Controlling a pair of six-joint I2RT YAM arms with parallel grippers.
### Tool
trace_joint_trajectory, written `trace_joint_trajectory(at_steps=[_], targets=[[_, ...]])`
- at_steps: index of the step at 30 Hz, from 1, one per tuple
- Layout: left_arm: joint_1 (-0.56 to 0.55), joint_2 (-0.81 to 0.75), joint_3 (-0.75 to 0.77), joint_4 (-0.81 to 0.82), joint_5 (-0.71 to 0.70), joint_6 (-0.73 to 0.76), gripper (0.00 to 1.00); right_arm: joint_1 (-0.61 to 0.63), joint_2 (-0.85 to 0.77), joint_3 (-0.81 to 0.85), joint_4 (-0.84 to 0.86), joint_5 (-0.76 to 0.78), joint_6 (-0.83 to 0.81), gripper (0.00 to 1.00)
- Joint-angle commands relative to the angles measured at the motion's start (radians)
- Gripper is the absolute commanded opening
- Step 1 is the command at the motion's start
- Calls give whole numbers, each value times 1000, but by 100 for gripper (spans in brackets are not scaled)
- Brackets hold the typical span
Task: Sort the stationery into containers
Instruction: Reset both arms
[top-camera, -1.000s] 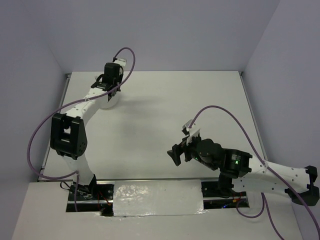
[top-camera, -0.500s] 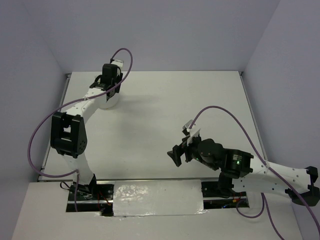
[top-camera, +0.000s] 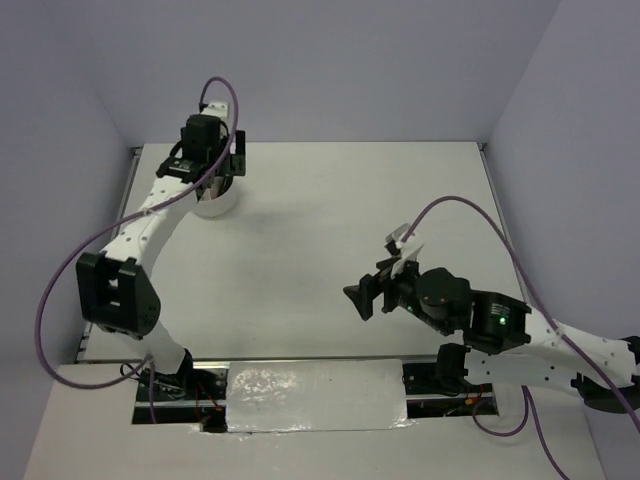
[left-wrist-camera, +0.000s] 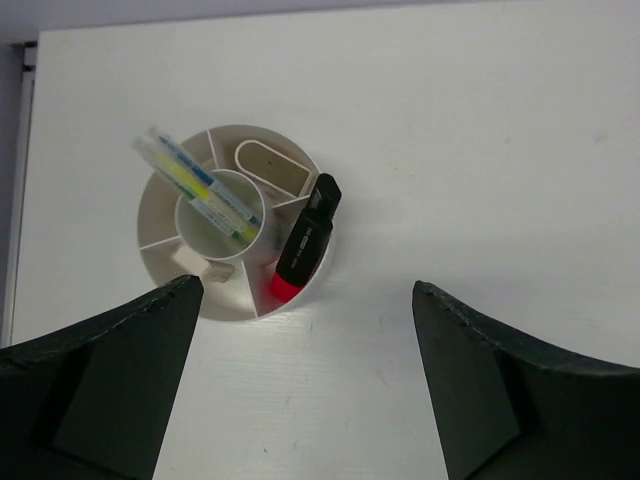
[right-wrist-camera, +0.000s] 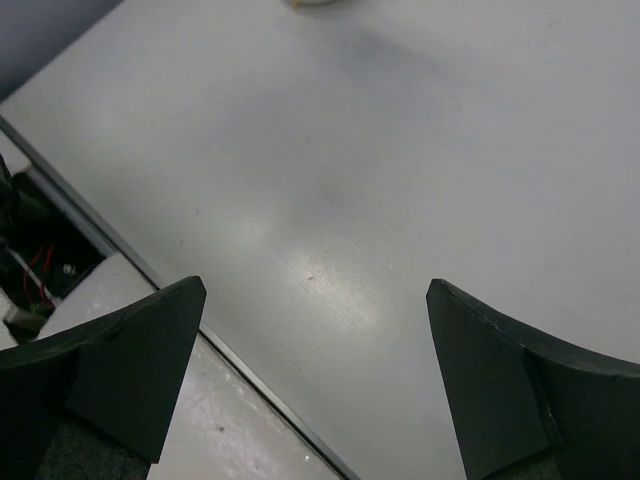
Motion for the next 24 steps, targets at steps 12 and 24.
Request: trace_joint_trajectory(at_steps=[12, 24], targets=[[11, -790, -217, -363, -9, -275, 99, 1, -190, 593, -451, 467, 100, 100], [11, -1223, -387, -537, 7, -329, 99, 1, -163, 558, -675, 547, 261, 100]])
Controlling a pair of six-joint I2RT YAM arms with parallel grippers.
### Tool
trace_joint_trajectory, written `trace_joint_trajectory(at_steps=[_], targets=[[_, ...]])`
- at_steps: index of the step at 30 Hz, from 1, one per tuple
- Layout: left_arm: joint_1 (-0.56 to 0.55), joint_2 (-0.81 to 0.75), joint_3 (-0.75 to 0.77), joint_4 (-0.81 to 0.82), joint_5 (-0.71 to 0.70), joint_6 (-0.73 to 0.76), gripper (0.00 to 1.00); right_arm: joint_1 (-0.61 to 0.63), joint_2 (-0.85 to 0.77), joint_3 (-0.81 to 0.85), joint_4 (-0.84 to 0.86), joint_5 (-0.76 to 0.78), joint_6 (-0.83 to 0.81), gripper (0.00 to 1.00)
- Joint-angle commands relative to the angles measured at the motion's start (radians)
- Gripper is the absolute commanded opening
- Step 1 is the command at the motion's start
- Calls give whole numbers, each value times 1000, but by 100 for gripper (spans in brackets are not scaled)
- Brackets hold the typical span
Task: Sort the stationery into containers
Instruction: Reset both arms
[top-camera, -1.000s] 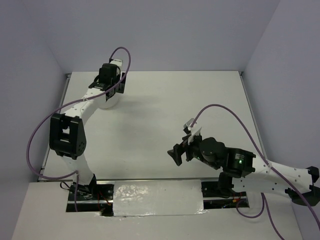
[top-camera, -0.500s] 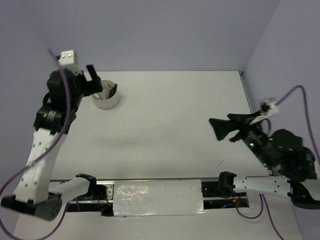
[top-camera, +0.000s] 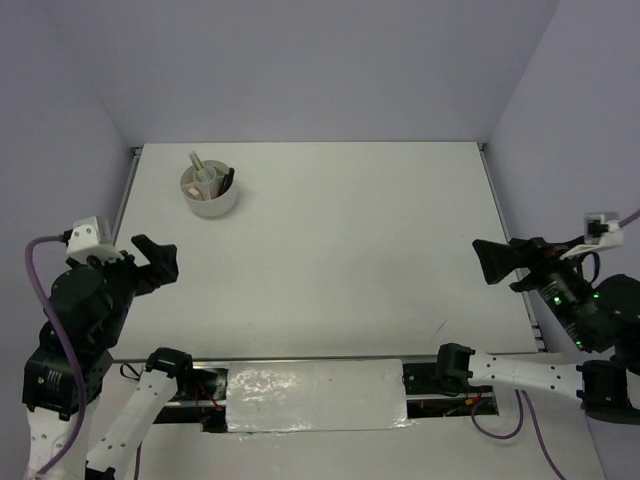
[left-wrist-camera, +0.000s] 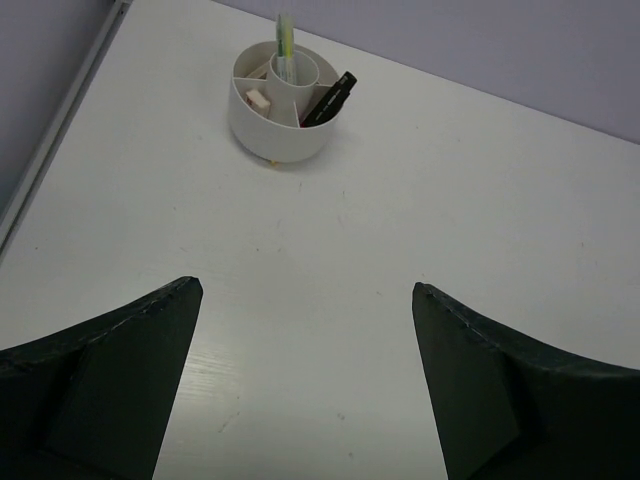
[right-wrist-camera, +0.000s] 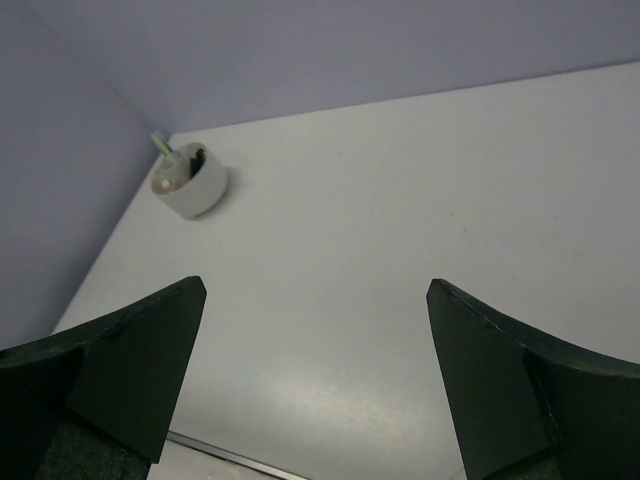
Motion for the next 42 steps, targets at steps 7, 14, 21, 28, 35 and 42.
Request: trace_joint_trajectory(at_steps=[7, 14, 21, 28, 35, 42], targets=[[4, 10, -156, 21, 45, -53, 99, 3, 168, -212, 34, 53, 108, 100], [4, 15, -60, 12, -85, -50, 99, -187, 229, -266, 179, -42, -19, 100], [4, 134, -89, 103, -98, -38, 99, -689, 347, -347, 397, -534, -188, 100], [22, 193, -14, 129, -134, -33, 99, -781, 169, -315, 340, -441, -244, 100], [27, 127, -12, 103, -133, -29, 99, -783, 122, -264, 216, -450, -243, 100], [27, 101, -23, 64, -148, 16, 99, -783, 117, -248, 213, -496, -228, 100]])
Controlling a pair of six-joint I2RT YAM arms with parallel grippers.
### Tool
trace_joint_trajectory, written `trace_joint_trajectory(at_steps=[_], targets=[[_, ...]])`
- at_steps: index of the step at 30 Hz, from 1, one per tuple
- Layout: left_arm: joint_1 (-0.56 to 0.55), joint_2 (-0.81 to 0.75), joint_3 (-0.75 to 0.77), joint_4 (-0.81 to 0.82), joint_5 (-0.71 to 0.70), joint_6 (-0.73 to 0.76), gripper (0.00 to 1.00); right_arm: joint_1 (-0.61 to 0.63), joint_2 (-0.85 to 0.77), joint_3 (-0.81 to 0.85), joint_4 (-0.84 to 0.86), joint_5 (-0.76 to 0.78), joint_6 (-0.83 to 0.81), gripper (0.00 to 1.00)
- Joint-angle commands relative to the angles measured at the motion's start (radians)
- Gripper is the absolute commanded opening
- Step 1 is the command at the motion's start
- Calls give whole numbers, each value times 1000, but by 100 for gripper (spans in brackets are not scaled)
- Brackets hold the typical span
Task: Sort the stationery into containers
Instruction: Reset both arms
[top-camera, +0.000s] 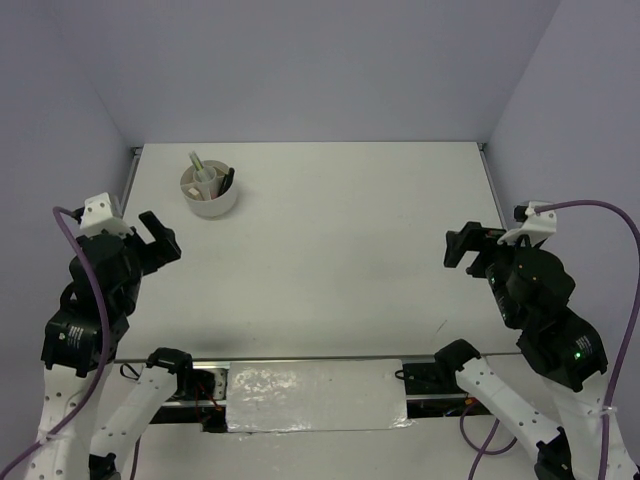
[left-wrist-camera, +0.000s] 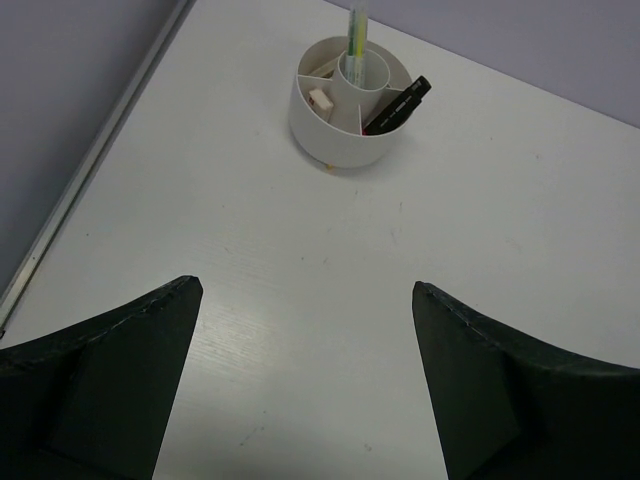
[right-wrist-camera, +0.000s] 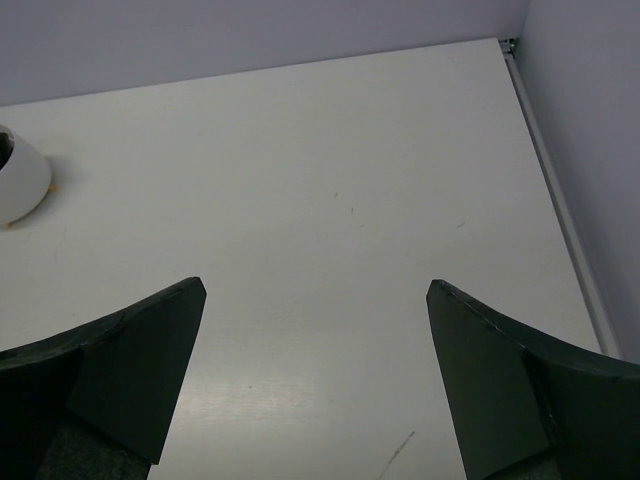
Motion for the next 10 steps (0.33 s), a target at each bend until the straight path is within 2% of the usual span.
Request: trace_joint_trajectory(at_steps=[1, 10], targets=[[6, -9, 4, 6, -22, 43, 99, -2, 13, 23, -23, -21, 1, 100], [6, -7, 4, 12, -22, 52, 99, -4, -7, 37, -28, -24, -4, 100]])
